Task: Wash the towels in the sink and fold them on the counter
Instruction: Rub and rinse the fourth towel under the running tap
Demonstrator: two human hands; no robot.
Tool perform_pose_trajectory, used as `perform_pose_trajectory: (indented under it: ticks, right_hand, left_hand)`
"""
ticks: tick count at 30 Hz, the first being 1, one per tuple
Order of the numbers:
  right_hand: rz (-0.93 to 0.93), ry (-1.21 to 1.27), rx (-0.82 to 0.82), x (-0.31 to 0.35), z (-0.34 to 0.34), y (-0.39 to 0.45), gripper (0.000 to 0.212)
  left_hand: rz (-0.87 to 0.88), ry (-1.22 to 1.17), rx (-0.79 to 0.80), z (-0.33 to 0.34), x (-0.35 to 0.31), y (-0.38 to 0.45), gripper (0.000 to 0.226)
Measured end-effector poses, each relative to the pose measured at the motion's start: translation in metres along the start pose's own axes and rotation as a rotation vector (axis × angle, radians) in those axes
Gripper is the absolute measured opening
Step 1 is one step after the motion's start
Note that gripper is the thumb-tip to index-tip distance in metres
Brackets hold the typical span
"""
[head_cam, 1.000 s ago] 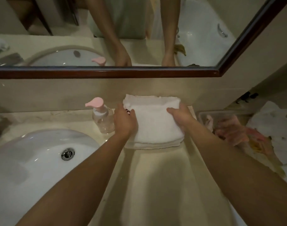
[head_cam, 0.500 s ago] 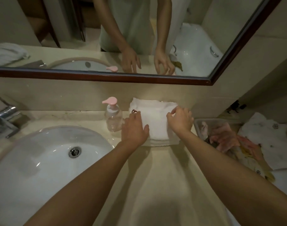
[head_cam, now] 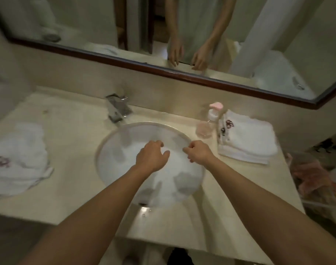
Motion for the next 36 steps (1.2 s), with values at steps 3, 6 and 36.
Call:
perform_pose_trajectory:
  ticks: [3, 6, 36]
  right_hand:
    - [-0.073, -0.024, 0.113, 0.054, 0.05, -0.015, 0.024]
    - [-0.149, -0.048, 0.219, 0.099, 0.098, -0.024, 0.027]
    - [-0.4, 0.258, 0.616, 0.322, 0.357, -0.061, 0.032]
  left_hand:
    - [-0.102, -0.022, -0.042, -0.037, 0.06, -0.017, 0.046]
    - [-0.215, -0.06, -0.093, -0.067, 0.112, -0.03, 0.044]
    - [-0.58, -0.636, -0.701, -0.217, 0.369, -0.067, 0.015]
Point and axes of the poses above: each hand's wrist, its own y-axis towards the middle knuckle, its own z-axis out of the palm, x = y × z, the point moved 5 cm from there along y, towards the middle knuckle, and after that the axes turned 2 degrees about -x, right-handed, at the moved point
